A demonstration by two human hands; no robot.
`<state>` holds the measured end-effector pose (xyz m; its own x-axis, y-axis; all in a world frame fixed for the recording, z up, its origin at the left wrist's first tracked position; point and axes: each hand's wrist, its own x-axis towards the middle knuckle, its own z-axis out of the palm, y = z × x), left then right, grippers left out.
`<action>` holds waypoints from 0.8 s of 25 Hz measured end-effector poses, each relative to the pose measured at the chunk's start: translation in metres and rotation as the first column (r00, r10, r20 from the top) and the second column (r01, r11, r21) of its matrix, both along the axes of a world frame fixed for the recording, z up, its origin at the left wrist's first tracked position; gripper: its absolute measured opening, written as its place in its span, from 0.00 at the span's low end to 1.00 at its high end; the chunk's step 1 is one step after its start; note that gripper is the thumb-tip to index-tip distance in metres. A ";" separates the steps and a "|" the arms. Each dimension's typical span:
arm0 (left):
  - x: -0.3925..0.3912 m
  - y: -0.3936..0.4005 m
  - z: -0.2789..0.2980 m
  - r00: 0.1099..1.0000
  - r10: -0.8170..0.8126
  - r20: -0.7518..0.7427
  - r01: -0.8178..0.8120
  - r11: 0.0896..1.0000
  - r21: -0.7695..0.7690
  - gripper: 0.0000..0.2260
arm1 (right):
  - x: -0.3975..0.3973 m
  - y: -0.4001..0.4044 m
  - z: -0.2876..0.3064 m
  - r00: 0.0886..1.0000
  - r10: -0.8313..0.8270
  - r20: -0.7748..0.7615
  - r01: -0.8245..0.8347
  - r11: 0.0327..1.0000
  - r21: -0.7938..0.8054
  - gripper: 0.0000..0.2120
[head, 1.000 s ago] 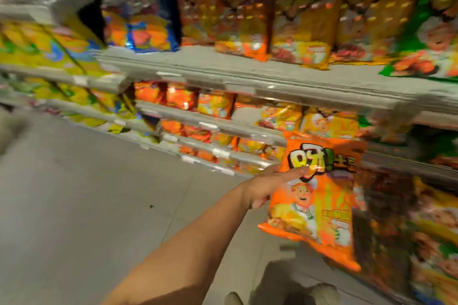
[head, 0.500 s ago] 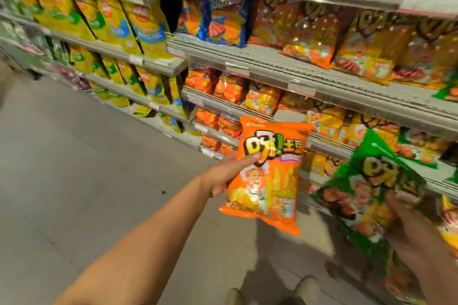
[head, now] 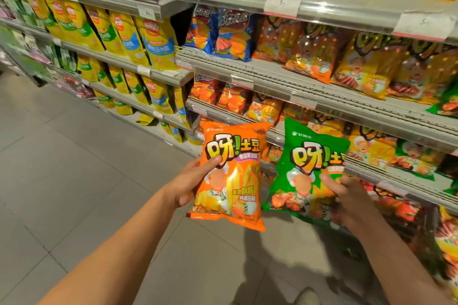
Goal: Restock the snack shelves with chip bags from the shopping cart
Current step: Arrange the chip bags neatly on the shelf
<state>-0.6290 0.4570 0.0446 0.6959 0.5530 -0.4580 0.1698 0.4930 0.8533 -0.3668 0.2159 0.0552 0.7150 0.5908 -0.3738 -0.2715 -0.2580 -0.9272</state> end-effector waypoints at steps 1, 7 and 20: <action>0.000 -0.001 0.002 1.000 0.015 -0.006 -0.015 1.000 -0.002 0.24 | 0.001 0.005 0.000 1.000 0.011 0.023 -0.011 1.000 -0.001 0.18; -0.004 0.002 0.025 0.992 0.127 -0.018 -0.126 0.991 0.033 0.24 | 0.000 0.041 0.009 0.995 0.086 -0.041 -0.079 0.988 0.134 0.05; 0.052 -0.010 -0.005 0.999 -0.040 0.003 0.040 0.999 -0.034 0.20 | 0.021 -0.006 0.000 0.998 -0.069 0.006 0.068 0.991 0.114 0.06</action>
<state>-0.5767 0.4475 0.0397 0.7184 0.5087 -0.4745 0.1881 0.5146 0.8365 -0.3457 0.2101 0.0551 0.7586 0.5786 -0.2996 -0.2754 -0.1320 -0.9522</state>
